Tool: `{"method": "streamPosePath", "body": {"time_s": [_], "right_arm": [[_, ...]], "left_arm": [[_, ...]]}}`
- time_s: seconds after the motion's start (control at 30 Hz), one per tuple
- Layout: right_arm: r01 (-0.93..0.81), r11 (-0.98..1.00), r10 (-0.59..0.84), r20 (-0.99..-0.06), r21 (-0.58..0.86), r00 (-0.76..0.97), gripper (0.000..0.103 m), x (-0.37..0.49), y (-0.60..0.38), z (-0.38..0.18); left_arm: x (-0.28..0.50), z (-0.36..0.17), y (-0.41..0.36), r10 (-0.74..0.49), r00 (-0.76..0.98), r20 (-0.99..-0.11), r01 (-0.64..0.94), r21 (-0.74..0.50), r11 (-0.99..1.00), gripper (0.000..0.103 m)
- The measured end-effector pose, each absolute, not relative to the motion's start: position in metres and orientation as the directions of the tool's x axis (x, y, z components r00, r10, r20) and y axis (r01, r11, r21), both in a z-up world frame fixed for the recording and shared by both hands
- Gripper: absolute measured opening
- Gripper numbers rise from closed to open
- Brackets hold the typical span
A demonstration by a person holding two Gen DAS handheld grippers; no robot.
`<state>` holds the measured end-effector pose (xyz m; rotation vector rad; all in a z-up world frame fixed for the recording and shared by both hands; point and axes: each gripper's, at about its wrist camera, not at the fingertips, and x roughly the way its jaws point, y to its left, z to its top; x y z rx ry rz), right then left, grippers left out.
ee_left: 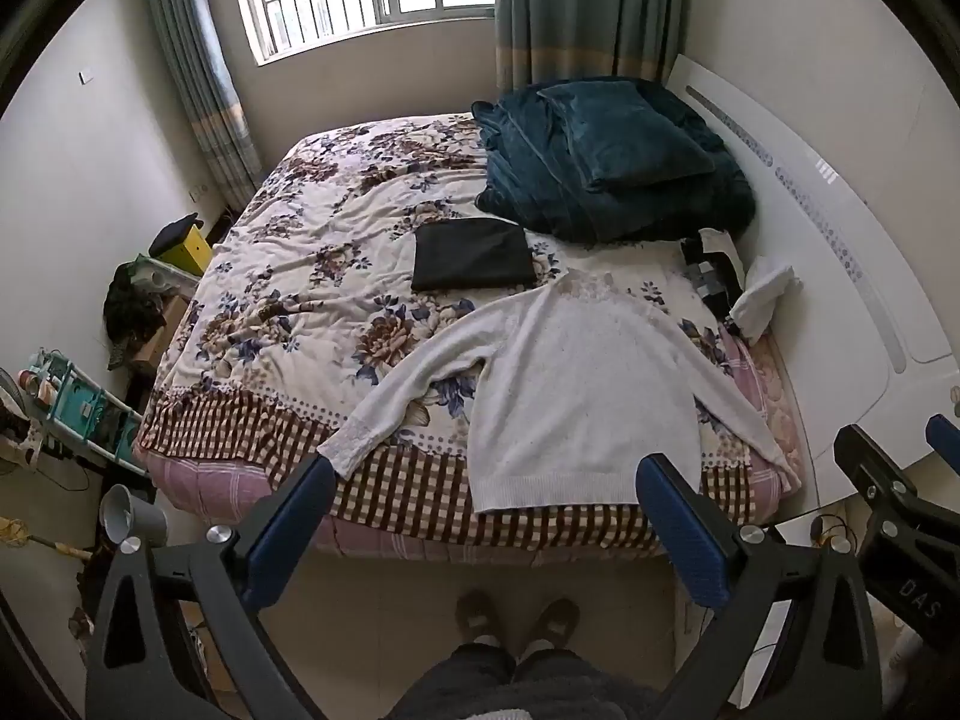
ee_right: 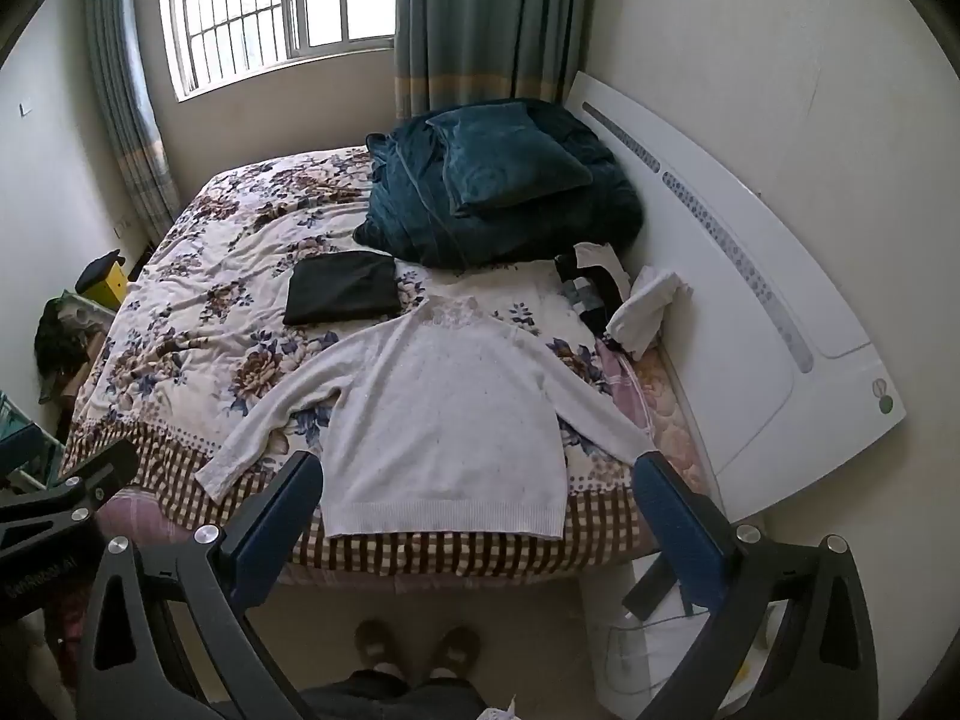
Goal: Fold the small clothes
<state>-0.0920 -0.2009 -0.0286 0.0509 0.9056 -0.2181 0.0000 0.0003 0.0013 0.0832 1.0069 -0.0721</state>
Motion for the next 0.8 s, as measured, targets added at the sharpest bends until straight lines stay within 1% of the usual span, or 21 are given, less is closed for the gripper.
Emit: {"method": "streamPosePath", "body": {"time_s": [0.23,0.33,0.8], "right_arm": [[0.206,0.977,-0.164,-0.783,-0.046,0.600,0.103,-0.095,-0.198,-0.030],[0.198,0.979,-0.158,-0.785,-0.046,0.600,0.103,-0.084,-0.206,-0.018],[0.197,0.979,-0.159,-0.781,-0.046,0.604,0.103,-0.082,-0.206,-0.018]], "left_arm": [[0.000,0.002,0.001,-0.024,0.532,-0.846,0.100,0.035,0.994,0.103],[0.000,0.001,0.001,-0.024,0.534,-0.845,0.101,0.036,0.994,0.103],[0.011,0.006,-0.006,-0.027,0.539,-0.842,0.104,0.035,0.994,0.103]]}}
